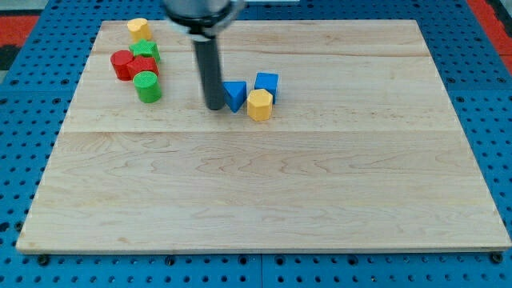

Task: Push blue triangle towards the top center

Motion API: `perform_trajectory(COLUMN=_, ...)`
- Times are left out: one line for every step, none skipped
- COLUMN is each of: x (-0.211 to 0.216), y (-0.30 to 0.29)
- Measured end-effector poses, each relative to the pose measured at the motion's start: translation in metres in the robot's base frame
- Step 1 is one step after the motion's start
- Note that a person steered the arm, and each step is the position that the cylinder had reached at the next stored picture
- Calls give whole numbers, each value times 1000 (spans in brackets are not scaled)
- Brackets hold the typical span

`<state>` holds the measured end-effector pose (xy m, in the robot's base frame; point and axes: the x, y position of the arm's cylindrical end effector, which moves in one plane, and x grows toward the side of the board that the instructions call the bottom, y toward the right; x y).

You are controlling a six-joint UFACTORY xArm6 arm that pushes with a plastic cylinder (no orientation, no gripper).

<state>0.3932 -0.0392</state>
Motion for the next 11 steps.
perform_trajectory(x=1, y=14)
perform_trajectory(x=1, y=14)
perform_trajectory(x=-1, y=19)
perform_trajectory(x=-19, y=34)
perform_trajectory(x=-47, y=47)
perform_trajectory(x=-77, y=54)
perform_trajectory(x=-92, y=37)
perform_trajectory(x=-119, y=36)
perform_trajectory(x=-129, y=22)
perform_trajectory(x=-148, y=22)
perform_trajectory(x=-130, y=26)
